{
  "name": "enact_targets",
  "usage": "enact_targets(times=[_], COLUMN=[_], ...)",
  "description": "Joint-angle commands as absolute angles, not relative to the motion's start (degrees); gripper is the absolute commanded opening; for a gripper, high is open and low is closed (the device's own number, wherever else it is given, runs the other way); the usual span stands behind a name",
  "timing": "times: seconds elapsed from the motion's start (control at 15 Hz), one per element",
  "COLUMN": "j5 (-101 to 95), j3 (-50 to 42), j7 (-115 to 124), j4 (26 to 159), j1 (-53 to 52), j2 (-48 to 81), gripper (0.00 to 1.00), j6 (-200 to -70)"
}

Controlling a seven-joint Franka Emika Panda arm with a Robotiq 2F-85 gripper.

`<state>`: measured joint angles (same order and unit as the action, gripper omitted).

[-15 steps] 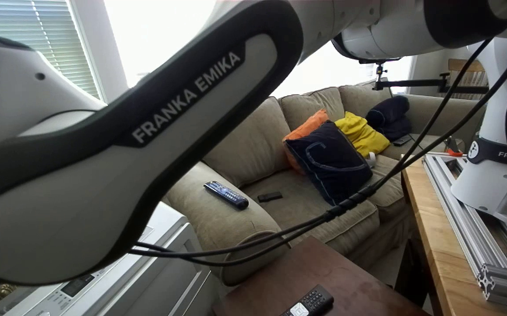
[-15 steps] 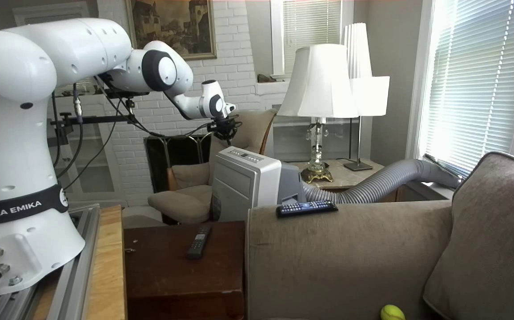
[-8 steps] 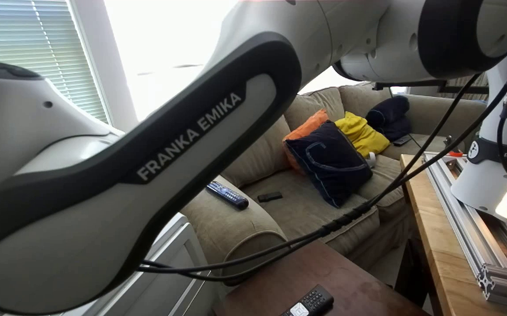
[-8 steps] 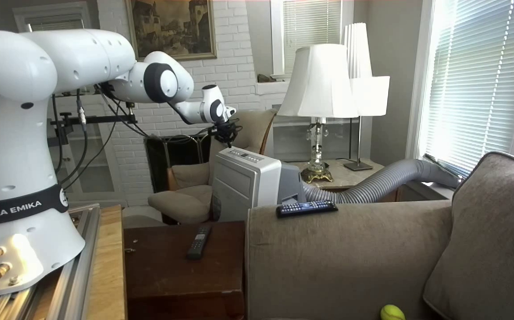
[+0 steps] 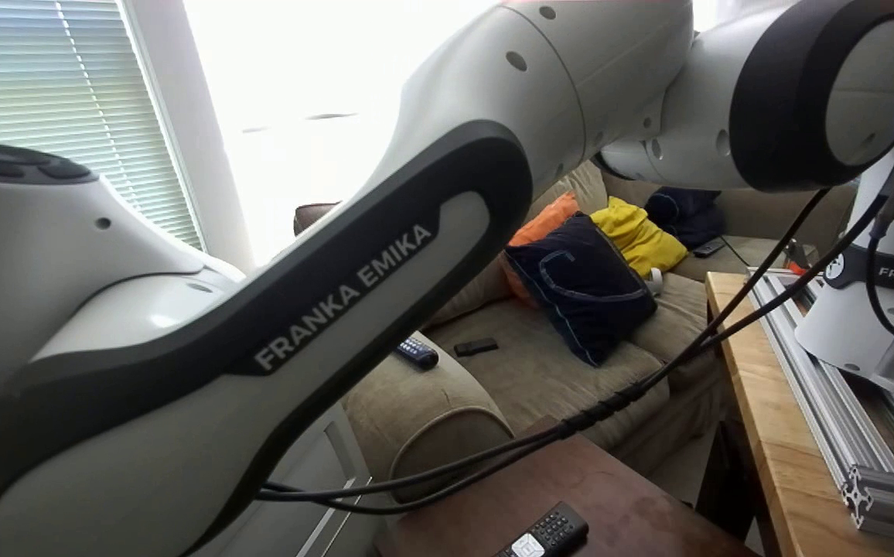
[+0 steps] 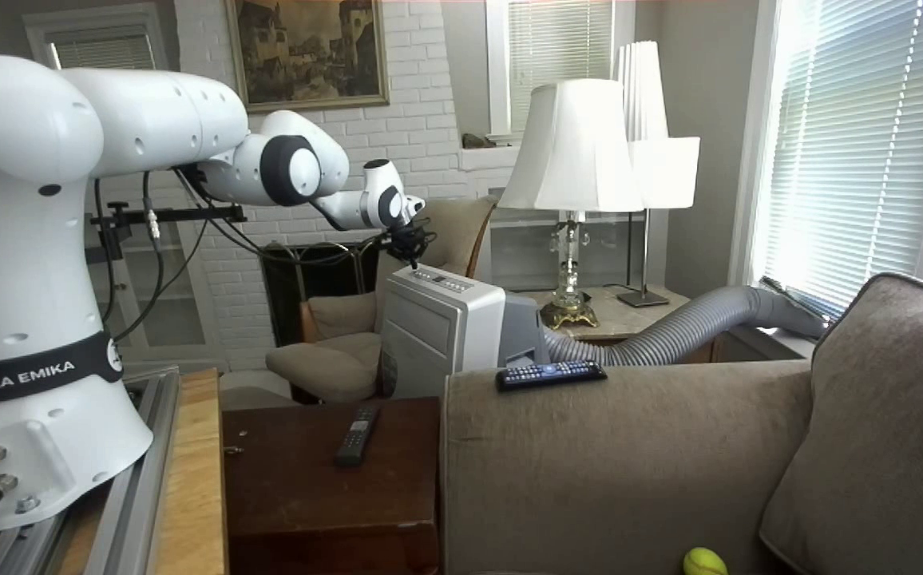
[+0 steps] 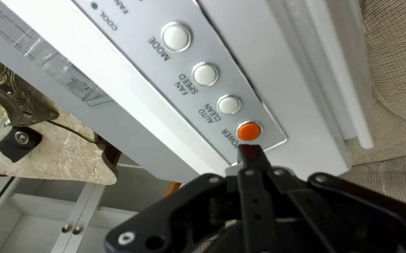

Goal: Press a button on the aircon to switch it on

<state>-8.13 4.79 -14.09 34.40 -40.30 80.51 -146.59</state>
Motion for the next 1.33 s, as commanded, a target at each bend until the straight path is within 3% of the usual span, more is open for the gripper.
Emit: enact_targets(times=[0.0,0.47,0.8,1.13,1.27], j5=[-8.8,-8.6,-9.3,-7.2,-7.0], j3=[4.6,4.0,2.1,4.2,4.1], j7=[-14.1,-14.3,-13.9,-14.4,-13.4], j4=[27.2,22.7,28.4,22.1,26.5], j1=[-40.7,-41.0,-41.1,-41.1,-40.7], j2=[85.2,88.0,85.4,86.2,80.9], gripper=[0.00,0.00,0.00,0.00,0.00], j6=[-145.3,-142.2,-142.5,-141.9,-141.5])
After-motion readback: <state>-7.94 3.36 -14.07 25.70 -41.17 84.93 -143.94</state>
